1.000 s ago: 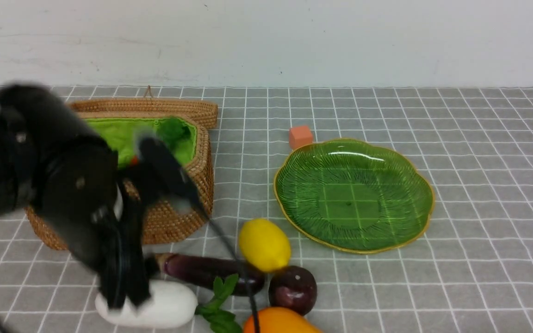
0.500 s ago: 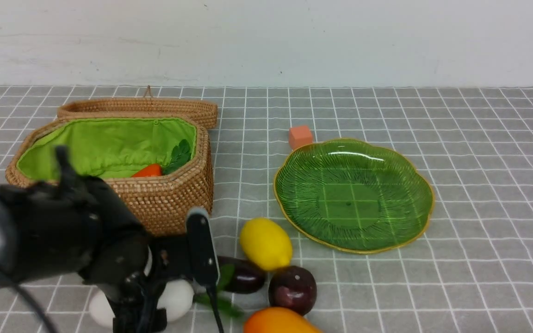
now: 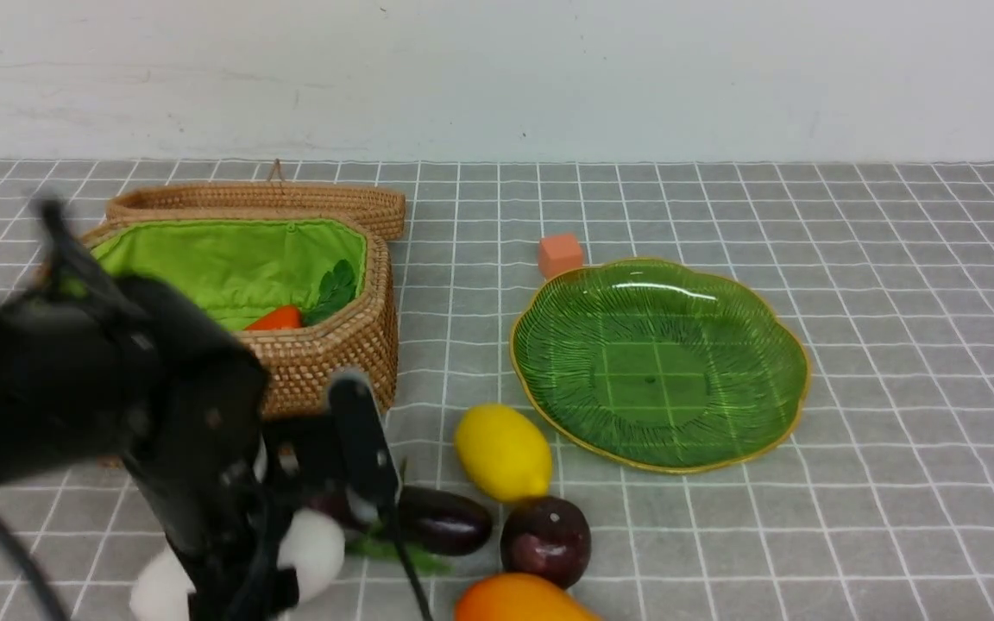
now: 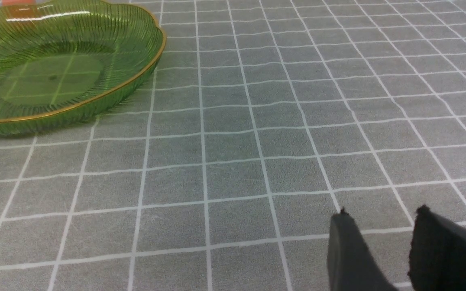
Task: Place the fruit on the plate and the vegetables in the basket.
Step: Take a daikon with your left arm and place it on the basket on the left, then use the left arm to grab an eggplant and put it into the left basket
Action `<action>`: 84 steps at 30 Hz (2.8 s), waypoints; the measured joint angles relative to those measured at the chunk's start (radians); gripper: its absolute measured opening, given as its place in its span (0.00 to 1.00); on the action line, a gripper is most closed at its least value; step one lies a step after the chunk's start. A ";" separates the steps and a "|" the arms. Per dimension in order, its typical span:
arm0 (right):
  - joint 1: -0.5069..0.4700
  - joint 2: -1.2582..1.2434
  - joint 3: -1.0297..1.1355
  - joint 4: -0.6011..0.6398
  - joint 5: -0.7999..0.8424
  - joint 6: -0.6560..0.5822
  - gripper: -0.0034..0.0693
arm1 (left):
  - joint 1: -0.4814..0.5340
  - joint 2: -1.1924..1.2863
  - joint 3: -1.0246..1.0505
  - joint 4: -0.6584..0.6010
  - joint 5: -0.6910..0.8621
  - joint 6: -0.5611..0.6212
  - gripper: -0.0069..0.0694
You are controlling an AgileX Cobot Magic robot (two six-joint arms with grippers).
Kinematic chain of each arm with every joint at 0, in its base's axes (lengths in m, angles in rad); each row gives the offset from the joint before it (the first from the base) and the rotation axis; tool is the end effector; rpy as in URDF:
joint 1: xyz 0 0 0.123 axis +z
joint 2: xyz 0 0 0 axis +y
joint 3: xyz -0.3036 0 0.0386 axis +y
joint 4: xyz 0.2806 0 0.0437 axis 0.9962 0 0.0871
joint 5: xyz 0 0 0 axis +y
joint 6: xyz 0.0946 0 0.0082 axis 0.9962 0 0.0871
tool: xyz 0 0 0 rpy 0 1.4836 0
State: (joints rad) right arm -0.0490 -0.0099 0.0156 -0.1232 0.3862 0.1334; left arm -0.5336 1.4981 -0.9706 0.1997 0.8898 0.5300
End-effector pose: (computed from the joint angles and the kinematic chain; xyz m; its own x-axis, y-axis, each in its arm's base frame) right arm 0.0671 -0.0077 0.1724 -0.2953 0.0337 -0.9548 0.0988 0.9951 0.0046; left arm 0.2693 -0.1421 0.2342 -0.3739 0.9215 -0.1052 0.8812 0.3883 0.2696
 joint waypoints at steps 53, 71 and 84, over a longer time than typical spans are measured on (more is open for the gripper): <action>0.000 0.000 0.000 0.000 0.000 0.000 0.38 | 0.010 0.205 -0.021 -0.334 -0.437 0.694 0.73; 0.000 0.000 0.000 0.000 0.000 0.000 0.38 | 0.061 0.103 -0.021 -0.235 -0.257 0.439 0.60; 0.000 0.000 0.000 0.000 0.000 0.000 0.38 | 0.276 -0.329 -0.017 -0.150 -0.241 0.367 0.60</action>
State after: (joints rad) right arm -0.0490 -0.0099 0.0156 -0.1232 0.3862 0.1334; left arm -0.2577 1.1692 -0.9874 0.0495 0.6485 0.8974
